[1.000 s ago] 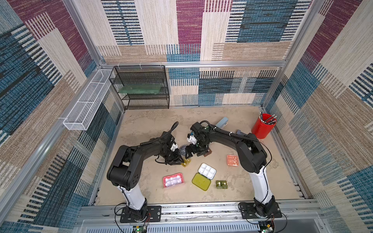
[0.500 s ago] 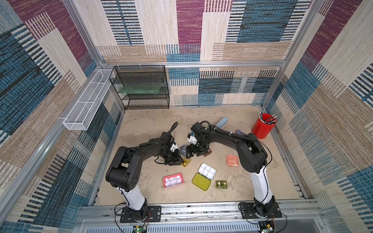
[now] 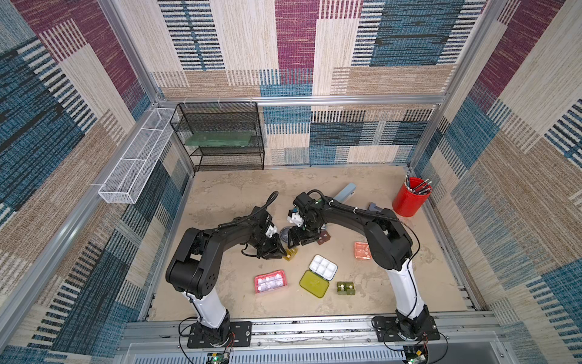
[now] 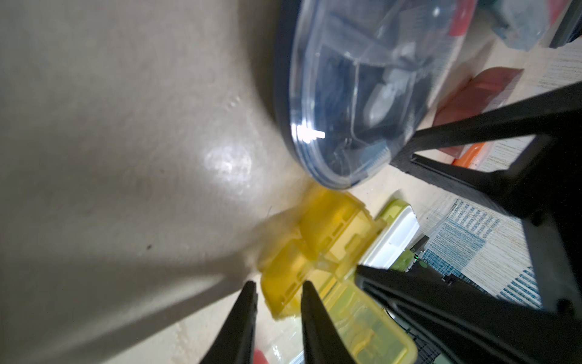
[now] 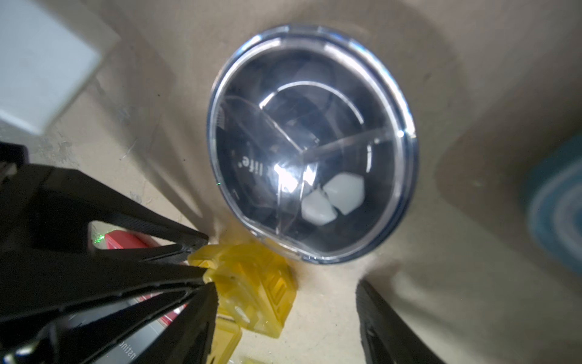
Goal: Close pillboxes
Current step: Close the lid on the pillbox.
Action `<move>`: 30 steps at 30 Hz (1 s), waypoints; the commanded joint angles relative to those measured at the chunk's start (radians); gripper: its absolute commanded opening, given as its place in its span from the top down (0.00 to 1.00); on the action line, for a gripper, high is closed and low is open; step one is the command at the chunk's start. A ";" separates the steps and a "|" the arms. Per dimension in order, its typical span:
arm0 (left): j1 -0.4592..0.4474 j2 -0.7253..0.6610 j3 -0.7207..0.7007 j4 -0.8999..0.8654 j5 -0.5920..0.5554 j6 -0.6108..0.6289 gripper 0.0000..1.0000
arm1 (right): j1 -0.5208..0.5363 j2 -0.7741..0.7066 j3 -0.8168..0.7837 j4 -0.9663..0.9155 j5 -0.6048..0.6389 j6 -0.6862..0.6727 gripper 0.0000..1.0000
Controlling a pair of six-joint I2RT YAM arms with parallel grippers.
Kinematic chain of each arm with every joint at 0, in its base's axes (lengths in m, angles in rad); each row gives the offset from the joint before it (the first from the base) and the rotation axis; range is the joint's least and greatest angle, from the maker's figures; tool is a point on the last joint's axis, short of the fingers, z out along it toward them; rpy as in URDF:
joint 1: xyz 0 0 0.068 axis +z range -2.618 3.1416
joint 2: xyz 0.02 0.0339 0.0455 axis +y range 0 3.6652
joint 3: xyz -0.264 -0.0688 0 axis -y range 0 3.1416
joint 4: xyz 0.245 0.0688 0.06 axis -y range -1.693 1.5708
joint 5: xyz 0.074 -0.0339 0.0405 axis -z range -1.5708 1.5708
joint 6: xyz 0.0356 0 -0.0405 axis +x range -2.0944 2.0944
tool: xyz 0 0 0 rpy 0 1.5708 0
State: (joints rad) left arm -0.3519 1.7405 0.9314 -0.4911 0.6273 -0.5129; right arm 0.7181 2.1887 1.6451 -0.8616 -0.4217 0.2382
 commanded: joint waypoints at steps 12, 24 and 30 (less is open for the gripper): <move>0.001 0.022 0.024 -0.015 0.002 0.050 0.72 | 0.012 0.065 0.024 -0.065 0.162 -0.004 0.43; 0.002 0.018 0.043 -0.035 -0.001 0.057 0.72 | 0.001 0.034 0.030 -0.067 0.164 0.004 0.41; 0.002 0.001 0.056 -0.047 -0.002 0.053 0.72 | -0.008 -0.007 0.036 -0.064 0.136 0.007 0.39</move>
State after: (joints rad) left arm -0.3496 1.7535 0.9768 -0.5220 0.6273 -0.5011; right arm 0.7139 2.1887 1.6875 -0.8883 -0.3798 0.2390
